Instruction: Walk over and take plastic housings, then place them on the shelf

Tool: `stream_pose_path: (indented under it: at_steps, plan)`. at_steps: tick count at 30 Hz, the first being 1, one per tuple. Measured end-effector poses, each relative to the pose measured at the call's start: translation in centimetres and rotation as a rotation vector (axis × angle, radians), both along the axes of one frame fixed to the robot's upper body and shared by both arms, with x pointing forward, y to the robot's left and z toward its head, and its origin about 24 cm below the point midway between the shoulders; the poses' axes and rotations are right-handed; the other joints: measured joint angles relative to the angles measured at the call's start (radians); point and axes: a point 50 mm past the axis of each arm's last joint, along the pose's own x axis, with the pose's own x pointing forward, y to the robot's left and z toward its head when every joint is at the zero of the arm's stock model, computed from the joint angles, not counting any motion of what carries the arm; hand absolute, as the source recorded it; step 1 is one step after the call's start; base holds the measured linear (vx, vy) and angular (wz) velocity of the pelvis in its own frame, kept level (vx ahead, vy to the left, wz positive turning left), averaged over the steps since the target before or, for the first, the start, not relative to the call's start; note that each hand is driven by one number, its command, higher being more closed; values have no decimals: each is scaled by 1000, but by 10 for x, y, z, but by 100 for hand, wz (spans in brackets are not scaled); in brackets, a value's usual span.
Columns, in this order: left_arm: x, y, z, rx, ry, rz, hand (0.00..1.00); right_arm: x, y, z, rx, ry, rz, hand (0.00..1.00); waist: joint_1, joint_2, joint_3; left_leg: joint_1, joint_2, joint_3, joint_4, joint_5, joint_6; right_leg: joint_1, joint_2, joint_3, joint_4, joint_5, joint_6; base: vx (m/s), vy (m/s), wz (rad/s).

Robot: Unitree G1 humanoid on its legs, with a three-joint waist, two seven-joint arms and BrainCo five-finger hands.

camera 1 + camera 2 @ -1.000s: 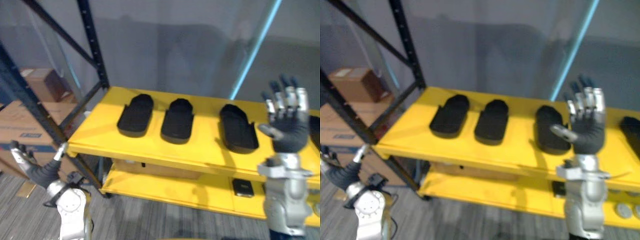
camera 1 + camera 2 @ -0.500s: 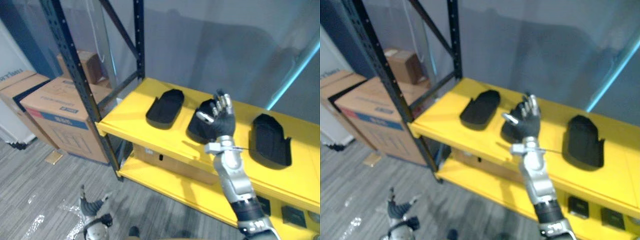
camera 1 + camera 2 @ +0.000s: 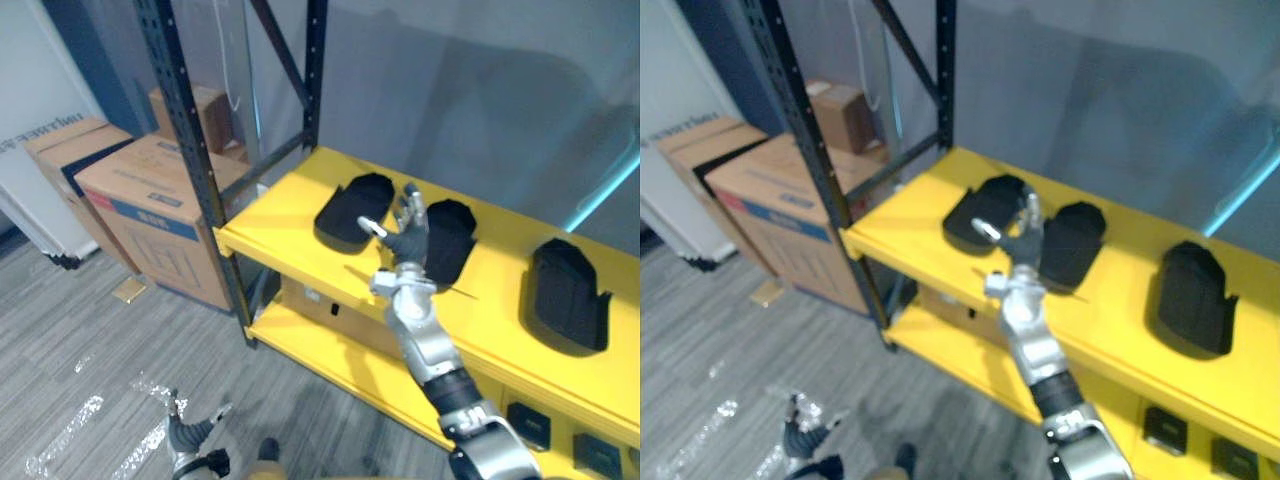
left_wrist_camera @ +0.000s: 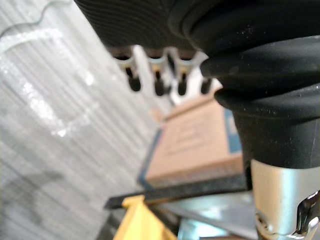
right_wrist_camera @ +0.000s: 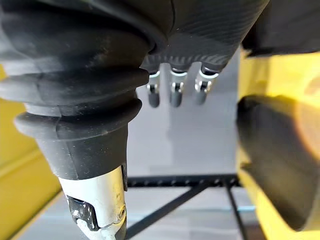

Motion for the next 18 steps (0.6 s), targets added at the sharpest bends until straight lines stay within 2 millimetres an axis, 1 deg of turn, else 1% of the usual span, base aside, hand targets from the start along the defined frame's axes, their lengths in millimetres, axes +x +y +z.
stream_pose_path:
  at_steps: [1, 2, 3, 4, 7, 11, 16, 18]
  plan:
    - [-2, 0, 0, 0, 3, 1, 0, 0, 1, -1, 10, 8, -17, 0, 3, 8, 7, -1, -3, -2, 0, -1, 0, 0, -1, -4, -1, -4, 5, 3, -3, 15]
    - [-2, 0, -1, 0, 5, 2, 0, 0, 3, -5, 6, 28, -42, 0, 2, 2, 9, 1, -7, -14, 0, -1, 0, 13, -4, -17, -4, -6, 8, 9, -3, 20]
    - [-2, 0, -1, 0, 4, 2, 0, 0, 3, -8, 5, 40, -51, 0, 2, 4, 12, 1, -9, -19, 0, -1, 0, 17, -5, -22, -5, -8, 11, 18, 2, 22]
    - [-3, 0, -1, 0, 4, 2, 0, 1, 4, -13, 7, 67, -63, 0, 7, 12, 17, 2, -12, -20, 0, -2, 1, 18, -8, -24, -5, -10, 13, 11, 4, 9]
    - [-4, 0, 0, 0, -3, 2, 0, 0, 7, -24, 13, 119, -75, 0, 22, 19, 24, 2, -20, -20, 0, -5, 5, 19, -15, -24, -5, -11, 16, 23, 10, 2]
    - [-3, 0, 0, -2, -8, 5, 0, 3, 10, -35, 11, 183, -81, 0, 23, 39, 52, 4, -34, -21, 1, -2, 11, 25, -29, -27, -8, -4, 29, 28, 12, 2]
    - [-3, 0, 0, -2, -9, 5, 0, 7, 5, -40, 40, 221, -111, 0, 25, 39, 75, 5, -44, -28, 2, -1, 12, 37, -36, -43, -11, 0, 35, 52, -3, 6]
    - [-4, -1, -1, -5, -5, 3, 0, 8, 5, -43, 34, 239, -122, 0, 25, 43, 77, 6, -47, -27, 2, -1, 12, 38, -38, -43, -11, -1, 36, 19, -6, 1]
